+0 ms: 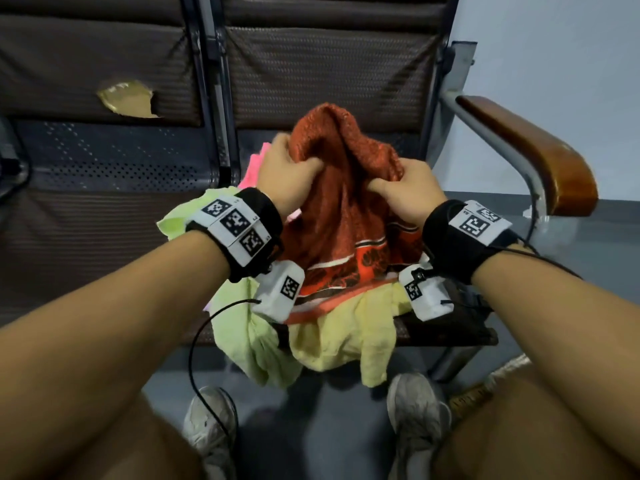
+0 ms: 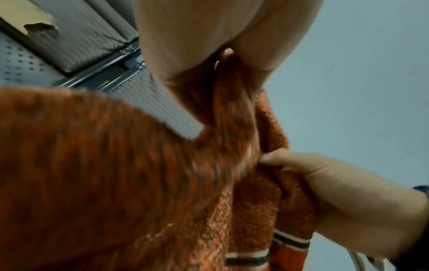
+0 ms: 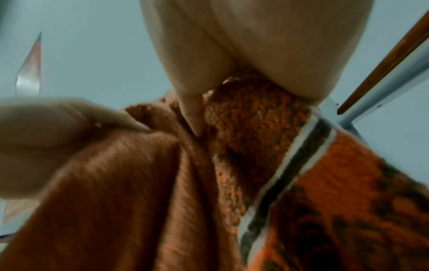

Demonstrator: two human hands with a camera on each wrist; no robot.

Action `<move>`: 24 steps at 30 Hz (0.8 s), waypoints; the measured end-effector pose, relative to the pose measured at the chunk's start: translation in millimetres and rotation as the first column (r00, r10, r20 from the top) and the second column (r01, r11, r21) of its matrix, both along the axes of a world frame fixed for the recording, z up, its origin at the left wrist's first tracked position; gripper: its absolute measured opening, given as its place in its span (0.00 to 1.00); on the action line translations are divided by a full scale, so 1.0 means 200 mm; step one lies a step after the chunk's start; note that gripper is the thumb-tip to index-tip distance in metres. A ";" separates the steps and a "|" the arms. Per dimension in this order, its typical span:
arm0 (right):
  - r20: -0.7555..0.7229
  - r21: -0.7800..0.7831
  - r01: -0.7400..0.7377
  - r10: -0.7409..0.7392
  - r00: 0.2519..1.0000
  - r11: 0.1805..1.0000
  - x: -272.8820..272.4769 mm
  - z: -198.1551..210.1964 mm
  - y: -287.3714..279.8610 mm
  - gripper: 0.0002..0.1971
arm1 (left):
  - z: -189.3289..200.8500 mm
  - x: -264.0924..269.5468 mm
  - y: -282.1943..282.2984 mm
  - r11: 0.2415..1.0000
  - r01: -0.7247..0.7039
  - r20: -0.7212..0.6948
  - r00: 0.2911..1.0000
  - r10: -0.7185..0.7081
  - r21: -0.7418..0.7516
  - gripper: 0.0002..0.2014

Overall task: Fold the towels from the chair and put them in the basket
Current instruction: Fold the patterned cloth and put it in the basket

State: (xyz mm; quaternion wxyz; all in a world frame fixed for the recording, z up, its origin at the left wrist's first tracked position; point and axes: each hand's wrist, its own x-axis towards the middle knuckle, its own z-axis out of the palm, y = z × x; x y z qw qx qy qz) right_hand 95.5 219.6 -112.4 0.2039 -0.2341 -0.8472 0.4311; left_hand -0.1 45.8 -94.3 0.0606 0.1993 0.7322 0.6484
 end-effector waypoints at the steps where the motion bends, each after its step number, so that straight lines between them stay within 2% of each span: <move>1: -0.033 -0.098 -0.033 0.030 0.999 0.995 0.01 0.01 -0.01 0.09 | -0.01 0.02 0.01 0.995 0.097 0.110 0.989 -0.100 0.031 0.16; 3: -0.078 -0.242 -0.099 0.082 0.994 0.965 0.02 0.04 -0.03 0.11 | -0.02 0.05 0.00 0.958 0.273 0.290 0.913 -0.287 0.091 0.11; 4: -0.068 -0.273 -0.112 0.097 0.993 0.955 0.02 0.05 -0.02 0.15 | -0.02 0.07 -0.01 0.942 0.316 0.357 0.872 -0.335 0.114 0.09; 6: -0.061 -0.282 -0.113 0.099 0.993 0.953 0.03 0.04 -0.01 0.18 | -0.04 0.06 -0.02 0.939 0.319 0.371 0.863 -0.343 0.124 0.04; 7: -0.085 -0.249 -0.111 0.092 0.992 0.962 0.03 0.04 0.00 0.15 | -0.04 0.05 -0.03 0.946 0.302 0.340 0.883 -0.323 0.113 0.01; 8: -0.112 -0.178 -0.102 0.082 0.990 0.979 0.03 0.03 0.01 0.09 | -0.04 0.04 -0.04 0.952 0.294 0.284 0.908 -0.307 0.088 0.04; 9: -0.139 -0.096 -0.082 0.068 0.988 0.992 0.03 0.02 0.03 0.03 | -0.06 0.02 -0.04 0.961 0.277 0.179 0.945 -0.273 0.000 0.08; 10: -0.162 -0.018 -0.040 0.037 0.986 0.999 0.03 0.02 0.05 0.03 | -0.07 0.01 -0.06 0.960 0.219 0.017 0.975 -0.220 -0.174 0.12; 11: -0.193 0.038 0.020 -0.012 0.981 0.999 0.04 0.01 0.07 0.05 | -0.08 -0.01 -0.07 0.922 0.095 -0.181 0.968 -0.174 -0.376 0.14; 12: -0.228 0.078 0.095 -0.075 0.971 0.992 0.04 0.01 0.09 0.06 | -0.09 -0.02 -0.08 0.848 -0.079 -0.354 0.926 -0.133 -0.525 0.12; 13: -0.261 0.112 0.169 -0.135 0.956 0.979 0.05 0.01 0.11 0.07 | -0.09 -0.03 -0.09 0.765 -0.210 -0.433 0.896 -0.099 -0.609 0.09; 14: -0.269 0.144 0.233 -0.188 0.945 0.962 0.06 0.01 0.12 0.07 | -0.09 -0.04 -0.09 0.715 -0.258 -0.428 0.901 -0.063 -0.650 0.09; 16: -0.211 0.185 0.270 -0.230 0.950 0.945 0.06 0.01 0.12 0.07 | -0.10 -0.03 -0.08 0.713 -0.192 -0.292 0.956 -0.019 -0.674 0.17; 19: -0.076 0.235 0.127 -0.113 0.991 0.964 0.06 0.01 0.08 0.10 | -0.09 -0.01 -0.01 0.823 -0.037 -0.037 0.999 0.019 -0.567 0.17; 22: 0.023 0.204 -0.134 0.132 0.991 0.970 0.08 0.01 0.00 0.10 | -0.08 0.00 0.02 0.967 0.022 0.273 0.961 0.050 -0.255 0.11; 24: 0.030 0.246 -0.315 0.317 0.948 0.917 0.11 0.02 -0.05 0.10 | -0.07 0.01 0.03 0.996 0.036 0.402 0.915 0.002 -0.086 0.10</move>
